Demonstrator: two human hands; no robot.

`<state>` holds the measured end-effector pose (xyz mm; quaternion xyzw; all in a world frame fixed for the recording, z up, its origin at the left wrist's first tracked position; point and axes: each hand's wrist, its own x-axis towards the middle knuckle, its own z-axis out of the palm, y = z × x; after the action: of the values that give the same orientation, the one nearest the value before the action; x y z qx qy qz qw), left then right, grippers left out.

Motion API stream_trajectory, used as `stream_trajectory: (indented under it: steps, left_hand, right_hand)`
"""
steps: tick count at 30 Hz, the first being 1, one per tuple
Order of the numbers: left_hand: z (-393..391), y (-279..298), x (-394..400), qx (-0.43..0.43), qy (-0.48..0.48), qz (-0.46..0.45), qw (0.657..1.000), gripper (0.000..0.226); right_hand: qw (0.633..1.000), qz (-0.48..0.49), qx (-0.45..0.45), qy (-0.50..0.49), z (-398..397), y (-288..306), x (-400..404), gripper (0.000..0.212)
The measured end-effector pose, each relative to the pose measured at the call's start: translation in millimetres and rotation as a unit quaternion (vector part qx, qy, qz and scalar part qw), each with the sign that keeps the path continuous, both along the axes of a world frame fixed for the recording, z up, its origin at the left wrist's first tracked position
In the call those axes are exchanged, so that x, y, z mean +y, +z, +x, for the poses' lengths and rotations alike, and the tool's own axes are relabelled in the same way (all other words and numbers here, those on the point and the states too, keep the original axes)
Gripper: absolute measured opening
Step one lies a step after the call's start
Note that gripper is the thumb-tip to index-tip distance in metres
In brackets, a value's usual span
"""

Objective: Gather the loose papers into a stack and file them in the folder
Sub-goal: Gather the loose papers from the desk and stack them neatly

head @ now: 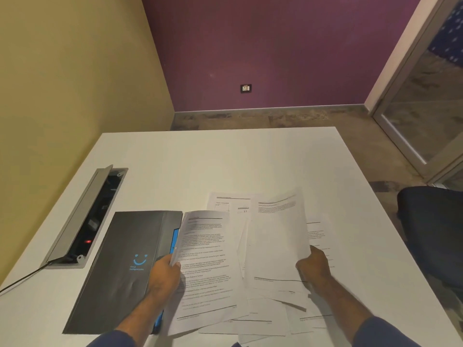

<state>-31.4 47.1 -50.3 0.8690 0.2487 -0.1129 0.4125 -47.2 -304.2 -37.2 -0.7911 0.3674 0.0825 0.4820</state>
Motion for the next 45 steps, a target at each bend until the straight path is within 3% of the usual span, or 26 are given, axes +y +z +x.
stream_trajectory:
  steps: [8, 12, 15, 18, 21, 24, 27, 30, 33, 35, 40, 45]
  left_hand:
    - [5, 10, 16, -0.018, 0.012, 0.013, 1.000, 0.013]
    - [3, 21, 12, -0.053, -0.002, -0.007, 0.999, 0.033]
    - [2, 30, 5, -0.055, 0.026, -0.073, 0.995, 0.031]
    - [2, 40, -2, -0.039, 0.061, -0.164, 0.984, 0.014]
    - [0, 56, -8, -0.020, 0.048, -0.326, 0.944, 0.014]
    - [0, 67, -9, 0.006, -0.001, -0.404, 0.915, 0.023]
    - [0, 70, -10, 0.027, -0.030, -0.411, 0.911, 0.027]
    - [0, 71, -15, 0.030, -0.067, -0.409, 0.909, 0.033]
    - [-1, 73, -21, 0.000, -0.005, -0.456, 0.890, 0.036]
    - [-1, 78, -24, -0.004, 0.019, -0.460, 0.888, 0.040]
    - [0, 94, -23, -0.045, -0.077, -0.327, 0.941, 0.033]
    - [4, 106, -27, -0.111, -0.054, -0.374, 0.919, 0.046]
  right_hand:
    - [0.989, -0.098, -0.093, 0.060, 21, 73, -16, 0.020]
    - [0.985, -0.086, -0.125, 0.085, 32, 110, -16, 0.025]
    - [0.985, -0.012, -0.153, 0.078, 32, 128, -8, 0.024]
    - [0.976, 0.104, -0.179, 0.069, 25, 136, 3, 0.028]
    - [0.965, 0.187, -0.176, 0.057, 16, 129, 15, 0.033]
    - [0.967, 0.204, -0.145, 0.056, 8, 116, 23, 0.031]
    - [0.961, 0.225, -0.127, 0.098, 3, 109, 25, 0.021]
    - [0.942, 0.281, -0.125, 0.131, 2, 107, 27, 0.027]
    - [0.943, 0.289, -0.112, 0.118, 5, 103, 33, 0.037]
    - [0.946, 0.281, -0.110, 0.115, 5, 101, 38, 0.040]
    - [0.947, 0.265, -0.123, 0.136, 2, 99, 41, 0.039]
    - [0.952, 0.153, -0.167, 0.206, 1, 107, 42, 0.033]
